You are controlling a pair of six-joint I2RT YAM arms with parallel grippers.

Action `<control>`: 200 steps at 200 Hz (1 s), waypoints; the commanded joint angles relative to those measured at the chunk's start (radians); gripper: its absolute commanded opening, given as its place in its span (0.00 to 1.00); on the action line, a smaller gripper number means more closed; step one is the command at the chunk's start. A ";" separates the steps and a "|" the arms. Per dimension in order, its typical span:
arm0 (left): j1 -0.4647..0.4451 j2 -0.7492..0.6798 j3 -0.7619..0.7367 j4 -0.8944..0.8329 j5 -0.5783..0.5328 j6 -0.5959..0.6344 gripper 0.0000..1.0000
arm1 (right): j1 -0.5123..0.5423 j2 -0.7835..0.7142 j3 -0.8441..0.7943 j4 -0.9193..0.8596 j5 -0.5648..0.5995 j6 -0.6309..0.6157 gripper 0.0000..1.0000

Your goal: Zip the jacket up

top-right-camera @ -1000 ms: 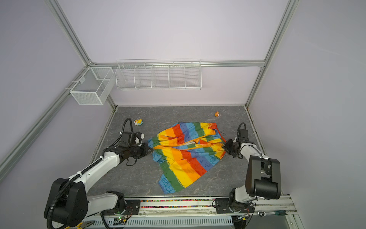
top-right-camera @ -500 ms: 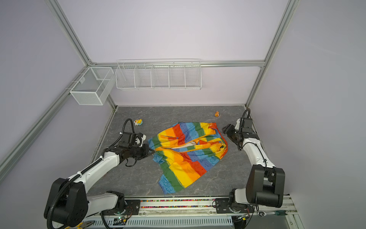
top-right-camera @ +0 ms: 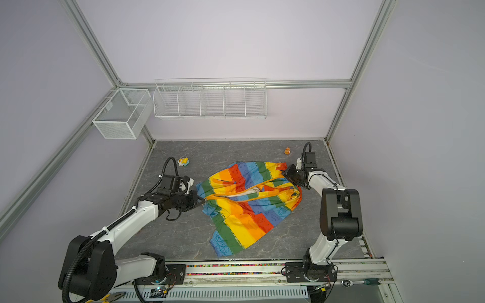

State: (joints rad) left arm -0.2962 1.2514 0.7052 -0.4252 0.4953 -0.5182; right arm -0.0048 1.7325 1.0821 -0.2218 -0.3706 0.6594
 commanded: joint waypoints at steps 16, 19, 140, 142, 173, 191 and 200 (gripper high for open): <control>0.005 0.011 0.016 -0.010 0.009 0.016 0.00 | 0.003 0.055 0.041 0.053 0.004 0.034 0.44; 0.005 0.012 0.016 -0.010 0.009 0.017 0.00 | 0.004 0.061 0.044 0.053 0.003 0.035 0.44; 0.005 0.021 0.016 -0.012 0.008 0.018 0.00 | 0.005 0.133 0.058 0.094 -0.023 0.061 0.41; 0.005 0.021 0.015 -0.012 0.009 0.018 0.00 | 0.005 0.134 0.060 0.094 -0.024 0.061 0.40; 0.005 0.023 0.013 -0.013 0.006 0.019 0.00 | 0.005 0.126 0.077 0.092 -0.039 0.078 0.23; 0.005 0.020 0.012 -0.015 0.004 0.019 0.00 | 0.005 0.107 0.089 0.060 -0.040 0.069 0.13; 0.005 0.019 0.013 -0.019 0.001 0.021 0.00 | 0.004 0.094 0.097 0.038 -0.035 0.060 0.10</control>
State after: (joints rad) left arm -0.2962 1.2671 0.7052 -0.4259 0.4953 -0.5179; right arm -0.0048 1.8503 1.1442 -0.1490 -0.3931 0.7300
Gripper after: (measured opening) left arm 0.054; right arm 0.138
